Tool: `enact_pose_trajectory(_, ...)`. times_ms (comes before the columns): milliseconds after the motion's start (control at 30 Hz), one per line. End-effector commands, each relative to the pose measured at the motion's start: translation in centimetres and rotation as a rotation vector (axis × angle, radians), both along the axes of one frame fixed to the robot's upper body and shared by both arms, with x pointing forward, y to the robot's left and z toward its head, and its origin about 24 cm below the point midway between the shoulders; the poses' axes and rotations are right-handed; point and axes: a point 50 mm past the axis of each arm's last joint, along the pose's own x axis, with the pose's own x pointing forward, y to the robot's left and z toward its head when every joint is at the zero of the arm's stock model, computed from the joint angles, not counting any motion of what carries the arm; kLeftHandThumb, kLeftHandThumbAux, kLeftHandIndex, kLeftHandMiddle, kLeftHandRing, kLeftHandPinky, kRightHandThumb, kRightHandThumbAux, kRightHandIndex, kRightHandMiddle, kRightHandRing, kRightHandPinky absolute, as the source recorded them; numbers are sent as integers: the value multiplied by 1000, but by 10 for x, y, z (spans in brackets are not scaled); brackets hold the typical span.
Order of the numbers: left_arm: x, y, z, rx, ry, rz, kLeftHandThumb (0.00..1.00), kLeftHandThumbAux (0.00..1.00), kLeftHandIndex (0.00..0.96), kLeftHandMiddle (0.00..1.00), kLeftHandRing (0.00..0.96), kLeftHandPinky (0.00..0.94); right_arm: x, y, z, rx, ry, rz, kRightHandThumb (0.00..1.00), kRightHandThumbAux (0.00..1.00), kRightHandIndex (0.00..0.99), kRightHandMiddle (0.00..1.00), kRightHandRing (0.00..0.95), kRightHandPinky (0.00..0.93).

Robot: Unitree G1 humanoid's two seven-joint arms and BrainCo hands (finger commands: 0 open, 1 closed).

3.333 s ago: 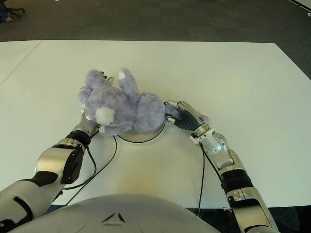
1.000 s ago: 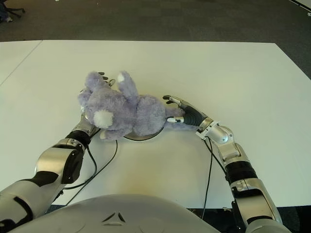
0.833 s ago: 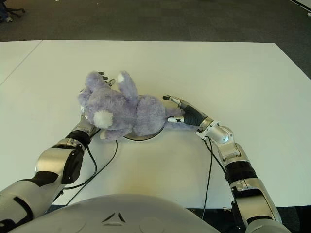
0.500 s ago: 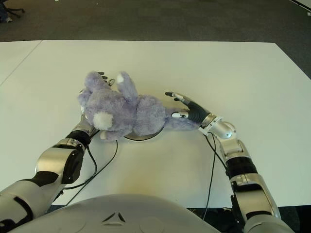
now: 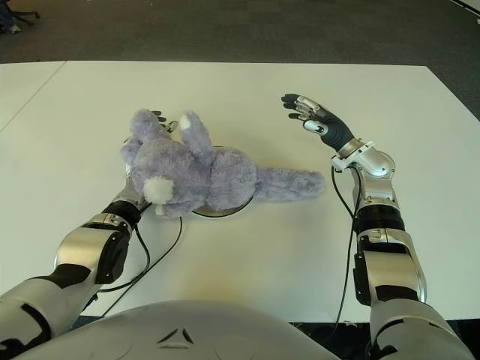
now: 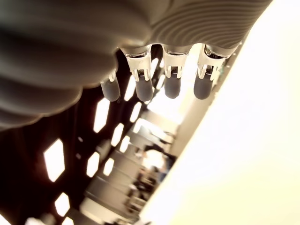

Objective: Put the doll into the plate.

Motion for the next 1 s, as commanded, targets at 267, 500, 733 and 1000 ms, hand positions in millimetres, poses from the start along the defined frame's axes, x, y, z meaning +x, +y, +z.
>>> enact_pose_trajectory(267, -79, -3, -89, 14, 437, 27, 0, 582, 274, 346, 352, 345, 16, -23, 13, 347, 92, -27, 0, 409, 0, 0, 0, 0)
enact_pose_trajectory(500, -79, -3, -89, 7, 428, 33, 0, 584, 275, 349, 355, 331, 22, -30, 7, 467, 131, -74, 0, 470, 0, 0, 0, 0)
enact_pose_trajectory(733, -78, -3, -89, 8, 431, 31, 0, 587, 270, 344, 348, 335, 25, -28, -17, 567, 203, -185, 0, 545, 0, 0, 0, 0)
enact_pose_trajectory(1000, -77, -4, -88, 6, 429, 30, 0, 566, 264, 340, 344, 323, 22, -23, -53, 555, 312, -417, 0, 662, 3, 0, 0, 0)
